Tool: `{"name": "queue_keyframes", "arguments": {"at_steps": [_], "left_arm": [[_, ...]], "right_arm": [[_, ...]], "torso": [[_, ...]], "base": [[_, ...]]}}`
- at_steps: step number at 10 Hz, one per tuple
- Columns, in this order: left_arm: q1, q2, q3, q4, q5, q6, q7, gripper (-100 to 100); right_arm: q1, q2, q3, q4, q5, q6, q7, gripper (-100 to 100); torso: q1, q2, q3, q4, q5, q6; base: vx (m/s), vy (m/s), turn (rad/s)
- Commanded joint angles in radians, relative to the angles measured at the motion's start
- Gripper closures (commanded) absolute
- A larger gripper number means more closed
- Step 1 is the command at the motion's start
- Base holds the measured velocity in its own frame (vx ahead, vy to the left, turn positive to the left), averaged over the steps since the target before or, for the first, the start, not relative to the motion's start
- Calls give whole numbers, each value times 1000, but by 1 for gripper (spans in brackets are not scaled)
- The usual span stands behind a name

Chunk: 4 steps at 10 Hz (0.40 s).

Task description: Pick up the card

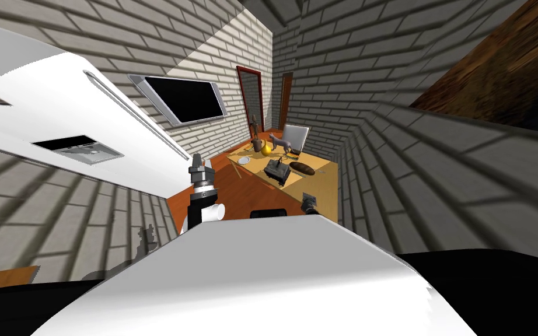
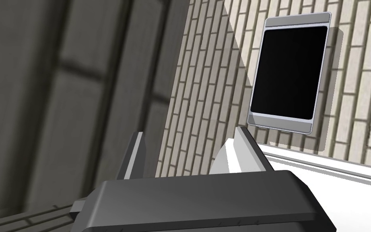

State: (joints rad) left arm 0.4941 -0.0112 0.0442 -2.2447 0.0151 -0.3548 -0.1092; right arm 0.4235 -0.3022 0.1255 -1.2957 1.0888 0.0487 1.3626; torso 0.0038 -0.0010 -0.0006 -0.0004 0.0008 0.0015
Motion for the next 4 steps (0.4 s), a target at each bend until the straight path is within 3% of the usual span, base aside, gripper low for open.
{"name": "queue_keyframes", "arguments": {"at_steps": [1, 2, 3, 4], "left_arm": [[0, 0, 0, 0, 0, 0, 0, 0], [0, 0, 0, 0, 0, 0, 0, 0], [0, 0, 0, 0, 0, 0, 0, 0], [0, 0, 0, 0, 0, 0, 0, 0]], "right_arm": [[32, -19, -3, -29, -8, -10, -6, 100], [53, -34, -3, -49, -16, -14, -10, 100], [45, -26, 2, -44, -13, -3, -8, 100], [48, -26, -1, -45, -12, -8, -8, 0]], "torso": [[0, 0, 0, 0, 0, 0], [0, 0, 0, 0, 0, 0], [0, 0, 0, 0, 0, 0], [-2, 0, 0, 0, 0, 0]], "base": [[18, 56, -3], [21, 57, 5], [8, 24, -11], [1, 5, 0]]}}
